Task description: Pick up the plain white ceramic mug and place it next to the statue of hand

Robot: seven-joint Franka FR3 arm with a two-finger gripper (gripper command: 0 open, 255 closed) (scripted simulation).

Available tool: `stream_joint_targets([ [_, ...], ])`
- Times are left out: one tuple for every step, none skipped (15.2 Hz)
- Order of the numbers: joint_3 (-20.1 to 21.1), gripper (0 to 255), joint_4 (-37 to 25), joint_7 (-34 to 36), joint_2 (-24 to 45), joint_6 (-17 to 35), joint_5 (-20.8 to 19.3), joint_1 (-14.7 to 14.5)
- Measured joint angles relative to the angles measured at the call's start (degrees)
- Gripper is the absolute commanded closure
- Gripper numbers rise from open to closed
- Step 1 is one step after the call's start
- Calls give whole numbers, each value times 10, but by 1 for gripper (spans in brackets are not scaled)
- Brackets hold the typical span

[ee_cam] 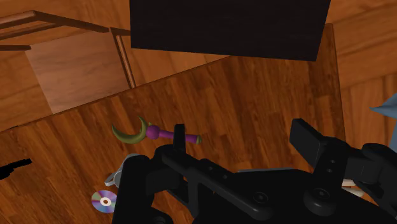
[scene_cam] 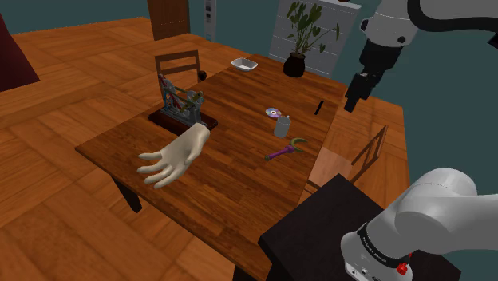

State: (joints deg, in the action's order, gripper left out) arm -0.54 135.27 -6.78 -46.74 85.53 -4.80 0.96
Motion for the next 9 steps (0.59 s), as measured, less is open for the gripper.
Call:
stream_joint_targets([
  [0,0,0,0,0,0,0,0],
  [-2,0,6,-1,3,9,-1,1],
  [-7,0,8,-3,13,23,-3,2],
  [-11,0,17,-5,21,41,-6,4],
  [-19,0,23,-11,32,59,-11,7],
  [-23,0,24,-12,47,78,-11,8],
  [-26,0,28,-12,61,98,-13,9],
  [-33,0,34,-16,77,121,-15,11],
  [-34,0,40,-14,87,140,-15,11],
])
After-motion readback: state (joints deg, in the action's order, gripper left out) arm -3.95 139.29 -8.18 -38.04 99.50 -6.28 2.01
